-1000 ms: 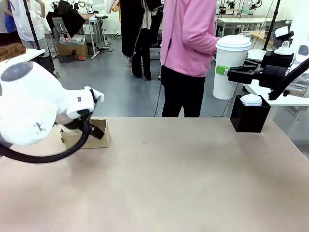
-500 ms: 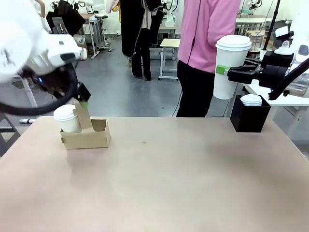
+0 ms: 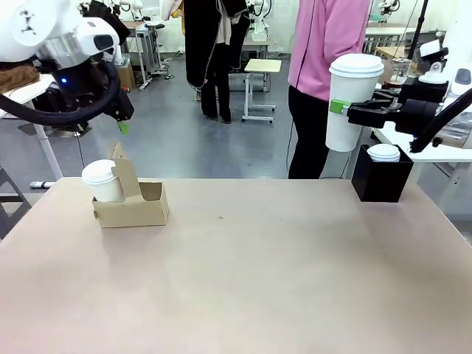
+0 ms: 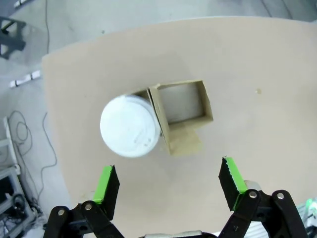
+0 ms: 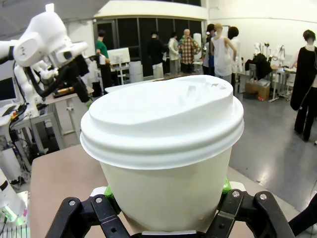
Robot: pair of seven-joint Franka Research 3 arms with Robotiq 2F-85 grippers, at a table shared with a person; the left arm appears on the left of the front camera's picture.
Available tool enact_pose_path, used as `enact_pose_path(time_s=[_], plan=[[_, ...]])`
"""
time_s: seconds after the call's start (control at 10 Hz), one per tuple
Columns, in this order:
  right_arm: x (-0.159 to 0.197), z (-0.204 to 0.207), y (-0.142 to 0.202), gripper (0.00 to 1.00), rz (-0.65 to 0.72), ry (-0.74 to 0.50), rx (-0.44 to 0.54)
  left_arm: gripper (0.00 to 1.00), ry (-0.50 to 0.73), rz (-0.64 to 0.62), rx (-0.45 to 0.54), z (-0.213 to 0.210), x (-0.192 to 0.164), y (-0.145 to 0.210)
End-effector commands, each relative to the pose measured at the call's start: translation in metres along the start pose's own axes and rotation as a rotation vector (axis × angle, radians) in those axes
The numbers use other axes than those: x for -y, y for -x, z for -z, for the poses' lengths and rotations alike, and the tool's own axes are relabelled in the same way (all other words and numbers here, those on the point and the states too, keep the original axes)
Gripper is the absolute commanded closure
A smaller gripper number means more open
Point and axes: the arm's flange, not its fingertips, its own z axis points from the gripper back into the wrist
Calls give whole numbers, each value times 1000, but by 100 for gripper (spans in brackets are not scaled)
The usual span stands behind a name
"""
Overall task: Pour a drink into a cup and package it in a carrier.
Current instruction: Position the Cup Carrier in the center of the table.
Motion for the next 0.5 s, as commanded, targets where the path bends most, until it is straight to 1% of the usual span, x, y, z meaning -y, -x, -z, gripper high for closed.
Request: enact_pose_path(time_s=[0.0, 0.4], plan=[[1, 4, -3, 20, 3, 5, 14, 0, -40, -63, -53, 17, 3, -22], [1, 4, -3, 20, 3, 5, 14, 0, -61, -167, -106, 62, -12, -36]])
